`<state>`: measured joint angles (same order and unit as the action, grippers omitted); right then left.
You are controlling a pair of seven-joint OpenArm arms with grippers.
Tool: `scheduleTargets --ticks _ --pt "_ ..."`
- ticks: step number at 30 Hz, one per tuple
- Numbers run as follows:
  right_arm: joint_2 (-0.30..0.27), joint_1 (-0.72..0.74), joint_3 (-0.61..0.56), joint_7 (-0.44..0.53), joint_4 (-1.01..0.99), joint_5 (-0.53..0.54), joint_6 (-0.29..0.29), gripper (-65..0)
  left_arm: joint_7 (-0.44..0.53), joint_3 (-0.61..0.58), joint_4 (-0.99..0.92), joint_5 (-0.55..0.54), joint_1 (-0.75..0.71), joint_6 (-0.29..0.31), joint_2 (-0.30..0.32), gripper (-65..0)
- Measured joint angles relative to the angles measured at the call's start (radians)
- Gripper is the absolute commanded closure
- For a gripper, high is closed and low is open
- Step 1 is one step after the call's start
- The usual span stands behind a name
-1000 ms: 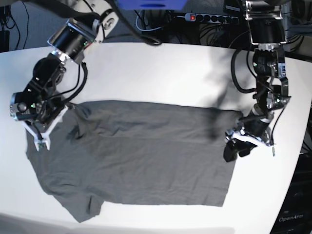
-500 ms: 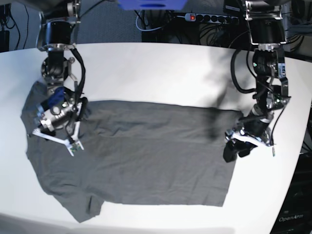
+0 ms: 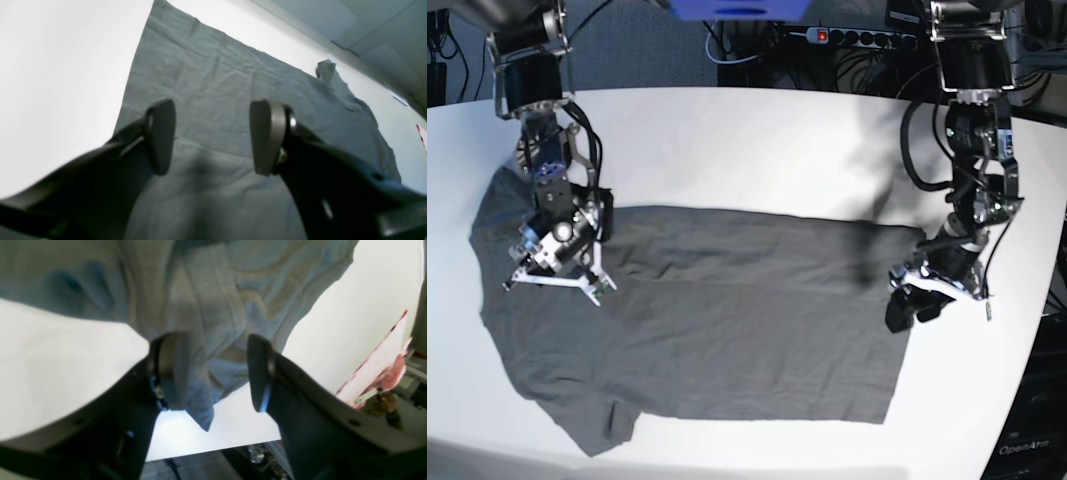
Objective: Fold the T-shirt properly
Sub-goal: 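Lower the right gripper onto the shirt's shoulder edge and pinch it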
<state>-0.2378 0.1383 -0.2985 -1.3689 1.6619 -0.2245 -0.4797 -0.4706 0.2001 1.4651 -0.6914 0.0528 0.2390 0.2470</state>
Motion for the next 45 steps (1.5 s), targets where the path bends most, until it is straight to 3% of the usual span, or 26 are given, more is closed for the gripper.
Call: scheduleTargets --ticks 3,5,9,13,20,33,45 --pt "0.003 0.008 0.003 -0.023 0.008 -0.001 -0.010 -28.0 0.000 0.000 0.000 0.000 0.000 0.000 0.000 -35.2" --pt "0.006 0.018 0.004 -0.023 0.033 0.000 -0.061 -28.0 0.000 0.000 0.000 0.000 0.000 0.000 0.000 -35.2" --pt "0.047 0.048 0.080 -0.020 0.080 0.002 -0.107 -28.0 0.000 0.000 0.000 0.000 0.000 0.000 -0.001 -35.2" --pt "0.058 0.072 0.130 -0.024 0.083 0.000 -0.201 -28.0 0.000 0.000 0.000 0.000 0.000 0.000 0.000 -35.2" --pt "0.080 0.057 0.176 -0.027 0.082 -0.002 -0.208 -28.0 0.001 0.000 -0.001 0.000 0.000 0.000 0.000 -35.2" --pt "0.183 0.010 0.233 -0.028 0.082 -0.004 -0.209 -27.9 0.001 0.000 -0.002 0.000 0.000 0.000 0.000 -35.2" --pt "0.202 -0.024 0.235 -0.029 0.080 -0.003 -0.209 -25.5 0.001 0.000 -0.004 0.000 0.000 0.000 0.003 -35.2"
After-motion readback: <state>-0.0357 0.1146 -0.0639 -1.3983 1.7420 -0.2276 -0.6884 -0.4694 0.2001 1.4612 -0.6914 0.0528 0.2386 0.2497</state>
